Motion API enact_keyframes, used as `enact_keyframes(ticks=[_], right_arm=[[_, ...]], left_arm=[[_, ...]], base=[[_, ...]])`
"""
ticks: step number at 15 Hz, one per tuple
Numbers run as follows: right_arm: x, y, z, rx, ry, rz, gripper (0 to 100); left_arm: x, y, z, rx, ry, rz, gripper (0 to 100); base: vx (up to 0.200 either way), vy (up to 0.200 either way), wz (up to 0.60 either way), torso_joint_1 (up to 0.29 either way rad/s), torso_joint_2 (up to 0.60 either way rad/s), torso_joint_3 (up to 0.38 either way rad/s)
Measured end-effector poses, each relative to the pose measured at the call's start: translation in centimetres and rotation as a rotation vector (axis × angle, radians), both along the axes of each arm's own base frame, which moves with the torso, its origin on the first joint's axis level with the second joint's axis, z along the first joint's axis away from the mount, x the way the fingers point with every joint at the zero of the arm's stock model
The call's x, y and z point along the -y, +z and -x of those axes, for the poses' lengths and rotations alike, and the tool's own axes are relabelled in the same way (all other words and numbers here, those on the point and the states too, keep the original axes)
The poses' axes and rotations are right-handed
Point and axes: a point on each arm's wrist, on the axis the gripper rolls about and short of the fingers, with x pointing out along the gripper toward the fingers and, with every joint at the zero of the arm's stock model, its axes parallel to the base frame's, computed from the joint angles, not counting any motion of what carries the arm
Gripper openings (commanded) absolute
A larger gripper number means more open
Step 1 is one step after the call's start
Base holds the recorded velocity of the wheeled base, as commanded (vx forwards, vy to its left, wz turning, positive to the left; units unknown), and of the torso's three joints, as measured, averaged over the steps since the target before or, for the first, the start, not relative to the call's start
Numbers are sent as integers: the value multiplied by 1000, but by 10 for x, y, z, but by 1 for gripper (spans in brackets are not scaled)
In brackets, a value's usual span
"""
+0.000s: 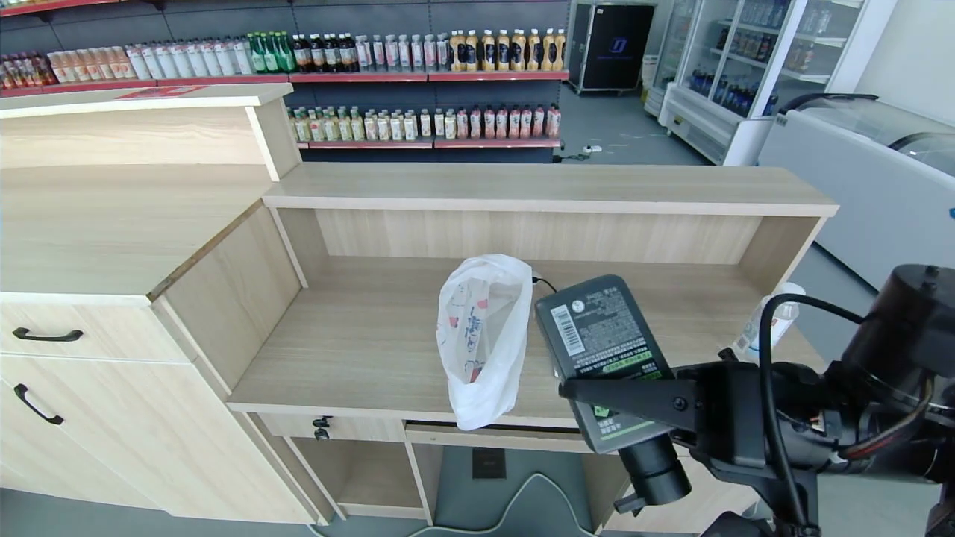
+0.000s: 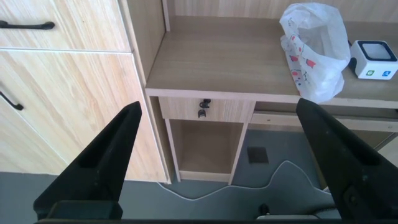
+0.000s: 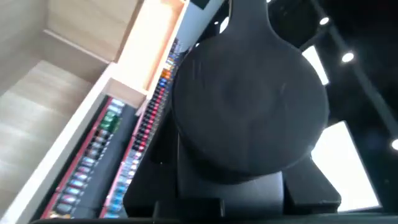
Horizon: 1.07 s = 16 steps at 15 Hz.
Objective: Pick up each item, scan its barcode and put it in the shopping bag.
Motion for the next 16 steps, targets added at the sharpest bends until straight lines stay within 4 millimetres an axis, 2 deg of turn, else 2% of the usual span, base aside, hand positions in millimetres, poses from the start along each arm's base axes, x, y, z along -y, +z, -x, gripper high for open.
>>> enact_keyframes(ticks=[3, 7, 16], right_arm=[[-8, 12, 12, 93, 64, -69, 0], [-11, 17, 22, 115, 133, -87, 0], [-32, 13, 35, -52, 248, -86, 0]], left_arm=[[0, 0, 0, 0, 1, 0, 100], [0, 0, 0, 0, 0, 0, 100], [0, 0, 0, 0, 0, 0, 100]], base=[[0, 0, 0, 0, 0, 0], [0, 0, 0, 0, 0, 0], [0, 0, 0, 0, 0, 0]])
